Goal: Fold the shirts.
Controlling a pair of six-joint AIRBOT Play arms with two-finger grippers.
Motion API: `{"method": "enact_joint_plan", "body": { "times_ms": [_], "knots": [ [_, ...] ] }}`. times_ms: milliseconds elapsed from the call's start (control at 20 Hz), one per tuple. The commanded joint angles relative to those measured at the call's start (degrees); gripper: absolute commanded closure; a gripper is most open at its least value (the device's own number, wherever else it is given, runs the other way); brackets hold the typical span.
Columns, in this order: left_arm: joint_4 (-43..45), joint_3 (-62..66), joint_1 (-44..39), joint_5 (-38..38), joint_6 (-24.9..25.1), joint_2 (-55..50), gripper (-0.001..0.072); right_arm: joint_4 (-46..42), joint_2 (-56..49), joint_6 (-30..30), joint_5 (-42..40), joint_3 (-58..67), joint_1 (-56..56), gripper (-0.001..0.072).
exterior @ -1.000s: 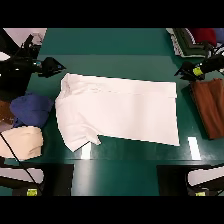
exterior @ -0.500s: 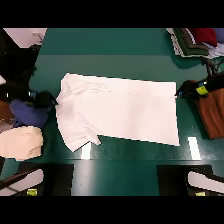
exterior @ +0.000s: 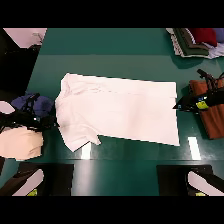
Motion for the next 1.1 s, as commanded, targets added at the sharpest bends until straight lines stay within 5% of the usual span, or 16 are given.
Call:
{"method": "enact_joint_plan", "body": {
  "times_ms": [0,450,500,550,600,750,800,1050],
  "knots": [
    [-1.77,-3.28,0.04,4.28,-0.76,0.5,0.0199,1.62,0.92,-0.52,-0.37,-0.87,0.04,0.0304],
    [-8.68,-7.13,0.04,10.97,2.14,0.52,0.021,1.49,0.92,-0.52,-0.37,-0.87,0.04,0.0304],
    [-8.92,-7.13,0.04,11.13,2.12,0.5,0.0243,1.49,0.92,-0.52,-0.17,-0.87,0.04,0.0304],
    [-9.14,-7.13,0.04,10.91,2.19,0.52,0.043,1.33,0.92,-0.52,0.37,-0.9,0.02,0.0304],
    [-9.33,-7.13,0.04,10.62,2.19,0.52,0.0491,1.05,0.92,-0.55,1.18,-0.9,0.02,0.0304],
    [-9.68,-7.13,-0.02,9.81,2.21,0.52,0.052,1.03,1.38,-0.55,2.27,-3.63,-1.27,0.0304],
    [-10.21,-7.13,-0.02,8.87,3.58,0.52,0.0685,1.03,1.77,-0.55,2.4,-5.88,-2.82,0.0304],
    [-12.61,-3.78,-0.02,6.69,4.76,0.7,0.0685,0.76,5.03,-2.43,2.49,-17.77,-18.53,0.0302]
  ]
}}
